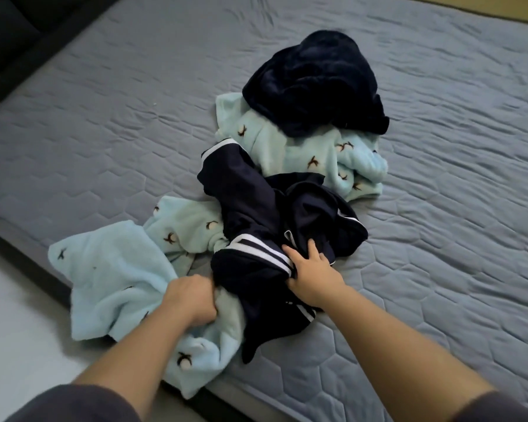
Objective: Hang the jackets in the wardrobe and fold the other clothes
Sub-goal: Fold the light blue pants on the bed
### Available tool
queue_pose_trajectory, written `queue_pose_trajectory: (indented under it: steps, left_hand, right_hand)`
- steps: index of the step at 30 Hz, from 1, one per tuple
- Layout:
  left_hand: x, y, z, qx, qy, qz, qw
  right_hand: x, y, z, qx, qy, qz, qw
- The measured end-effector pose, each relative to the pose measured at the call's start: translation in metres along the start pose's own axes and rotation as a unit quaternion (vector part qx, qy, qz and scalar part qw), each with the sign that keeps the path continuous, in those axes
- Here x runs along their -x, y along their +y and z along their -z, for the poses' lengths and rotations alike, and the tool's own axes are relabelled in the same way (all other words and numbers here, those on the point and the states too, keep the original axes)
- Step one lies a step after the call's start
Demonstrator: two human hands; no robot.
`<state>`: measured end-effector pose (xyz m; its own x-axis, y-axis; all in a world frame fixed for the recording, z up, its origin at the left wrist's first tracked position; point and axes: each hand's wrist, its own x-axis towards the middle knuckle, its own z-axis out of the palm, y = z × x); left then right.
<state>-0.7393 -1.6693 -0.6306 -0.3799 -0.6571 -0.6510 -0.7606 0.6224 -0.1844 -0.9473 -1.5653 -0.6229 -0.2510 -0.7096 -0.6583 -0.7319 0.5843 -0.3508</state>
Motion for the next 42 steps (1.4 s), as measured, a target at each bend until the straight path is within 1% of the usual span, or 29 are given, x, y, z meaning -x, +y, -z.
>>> queue_pose_trajectory:
  steps: [3,6,10,13,15,17,19,22,24,25,27,28,30,31,32,33,35,36,37,38,40,41,42]
  left_hand:
    - [0.031,-0.021,0.059,0.029,0.090,-0.019,0.995]
    - [0.074,-0.037,0.133,0.052,0.199,-0.024,0.978]
    - [0.157,-0.037,0.231,0.017,0.285,-0.072,0.956]
    - [0.235,-0.027,0.297,0.024,0.352,-0.079,0.932]
    - [0.297,-0.017,0.335,0.027,0.399,-0.090,0.912]
    - [0.361,-0.005,0.367,0.013,0.458,-0.113,0.882]
    - [0.425,0.009,0.393,-0.001,0.520,-0.137,0.843]
    - [0.510,0.035,0.426,-0.041,0.598,-0.186,0.779]
    - [0.560,0.056,0.440,-0.062,0.642,-0.222,0.732]
    - [0.580,0.066,0.446,-0.062,0.659,-0.236,0.712]
    - [0.614,0.081,0.457,-0.072,0.687,-0.259,0.676]
    - [0.628,0.087,0.462,-0.089,0.698,-0.269,0.658]
    - [0.652,0.099,0.473,-0.145,0.715,-0.289,0.620]
    - [0.661,0.106,0.479,-0.179,0.719,-0.300,0.601]
    - [0.668,0.114,0.486,-0.211,0.722,-0.312,0.580]
    - [0.675,0.124,0.492,-0.234,0.727,-0.324,0.558]
    - [0.683,0.145,0.502,-0.246,0.740,-0.341,0.525]
    - [0.684,0.154,0.506,-0.240,0.748,-0.343,0.515]
    - [0.684,0.162,0.510,-0.229,0.752,-0.339,0.517]
    - [0.682,0.169,0.514,-0.215,0.752,-0.328,0.530]
    - [0.676,0.179,0.520,-0.194,0.747,-0.302,0.560]
    - [0.673,0.184,0.523,-0.196,0.742,-0.293,0.570]
    - [0.670,0.190,0.525,-0.202,0.737,-0.289,0.577]
  right_hand:
    - [0.029,-0.009,0.020,-0.025,0.008,0.010,1.000]
    - [0.066,-0.027,0.060,-0.075,0.041,0.067,0.994]
    - [0.134,-0.049,0.147,-0.117,0.116,0.163,0.973]
    - [0.202,-0.064,0.220,-0.205,0.144,0.195,0.948]
    - [0.256,-0.071,0.271,-0.237,0.145,0.213,0.937]
    - [0.314,-0.076,0.315,-0.225,0.136,0.232,0.937]
    - [0.374,-0.081,0.348,-0.175,0.144,0.260,0.939]
    - [0.464,-0.082,0.383,-0.152,0.134,0.330,0.922]
    - [0.524,-0.075,0.402,-0.141,0.104,0.378,0.909]
    - [0.550,-0.069,0.410,-0.136,0.075,0.393,0.906]
    - [0.595,-0.052,0.423,-0.147,0.025,0.402,0.904]
    - [0.615,-0.043,0.427,-0.171,0.019,0.400,0.900]
    - [0.649,-0.025,0.434,-0.251,0.039,0.382,0.889]
    - [0.663,-0.017,0.438,-0.268,0.069,0.379,0.883]
    - [0.676,-0.010,0.441,-0.254,0.104,0.381,0.883]
    - [0.688,-0.004,0.442,-0.223,0.115,0.383,0.889]
    - [0.705,0.008,0.440,-0.156,0.104,0.370,0.910]
    - [0.711,0.013,0.437,-0.128,0.122,0.356,0.918]
    - [0.716,0.017,0.435,-0.111,0.164,0.344,0.918]
    - [0.723,0.022,0.433,-0.101,0.224,0.334,0.910]
    - [0.736,0.032,0.433,-0.089,0.334,0.319,0.882]
    - [0.743,0.036,0.434,-0.095,0.366,0.320,0.869]
    - [0.750,0.040,0.437,-0.112,0.376,0.326,0.860]
